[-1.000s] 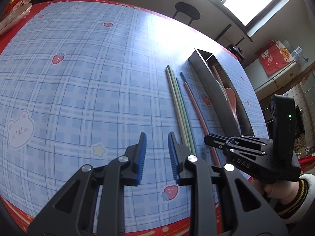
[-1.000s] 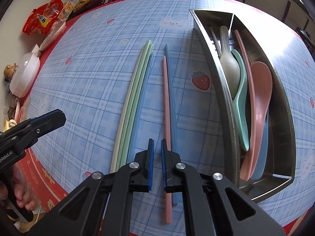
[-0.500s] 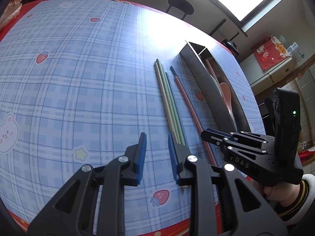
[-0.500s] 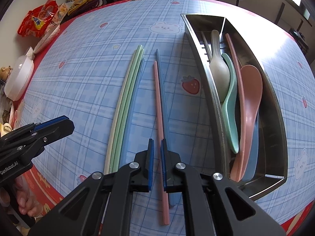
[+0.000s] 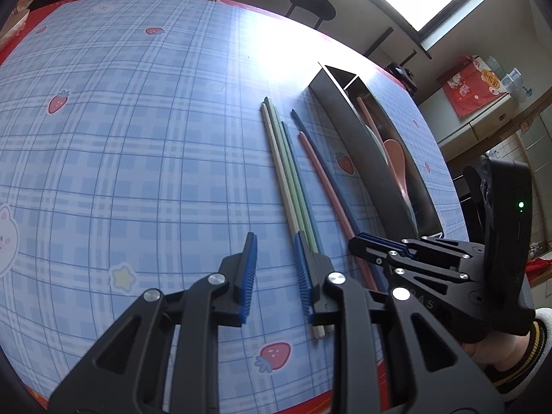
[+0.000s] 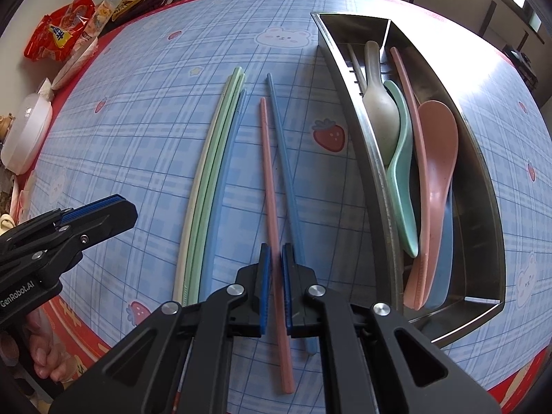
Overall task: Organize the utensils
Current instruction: 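Grasp the beige chopstick with the left gripper while the right gripper grasps a pink chopstick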
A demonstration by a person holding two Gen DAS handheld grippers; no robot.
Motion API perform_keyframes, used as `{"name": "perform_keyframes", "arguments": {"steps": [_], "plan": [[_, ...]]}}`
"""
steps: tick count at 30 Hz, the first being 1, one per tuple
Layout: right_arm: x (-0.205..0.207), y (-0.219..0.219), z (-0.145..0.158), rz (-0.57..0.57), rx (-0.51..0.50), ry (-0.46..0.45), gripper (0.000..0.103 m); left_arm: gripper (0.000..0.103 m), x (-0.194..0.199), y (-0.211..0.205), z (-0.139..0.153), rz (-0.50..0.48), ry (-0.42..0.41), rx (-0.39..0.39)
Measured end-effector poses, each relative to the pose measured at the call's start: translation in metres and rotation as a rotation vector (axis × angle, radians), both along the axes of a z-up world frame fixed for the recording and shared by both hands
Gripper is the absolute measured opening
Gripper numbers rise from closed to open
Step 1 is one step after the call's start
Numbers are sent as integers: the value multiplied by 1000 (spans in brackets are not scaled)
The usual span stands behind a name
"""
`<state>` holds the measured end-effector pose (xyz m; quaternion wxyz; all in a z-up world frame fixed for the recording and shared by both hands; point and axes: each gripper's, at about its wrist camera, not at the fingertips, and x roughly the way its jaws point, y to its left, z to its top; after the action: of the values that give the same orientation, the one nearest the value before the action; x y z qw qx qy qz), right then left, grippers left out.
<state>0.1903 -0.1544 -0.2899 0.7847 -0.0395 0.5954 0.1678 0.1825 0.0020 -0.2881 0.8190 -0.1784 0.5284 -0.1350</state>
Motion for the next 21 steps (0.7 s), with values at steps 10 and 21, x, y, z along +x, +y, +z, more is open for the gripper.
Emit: {"name": "perform_keyframes", "arguments": {"steps": [10,21], "plan": [[-5,-12,1,6,31,-8,7,23,28,-30,-11,-50,3,116],[-6,-18,2,6,61,-6,7,23,32,-48,-17,-99,-38,227]]}}
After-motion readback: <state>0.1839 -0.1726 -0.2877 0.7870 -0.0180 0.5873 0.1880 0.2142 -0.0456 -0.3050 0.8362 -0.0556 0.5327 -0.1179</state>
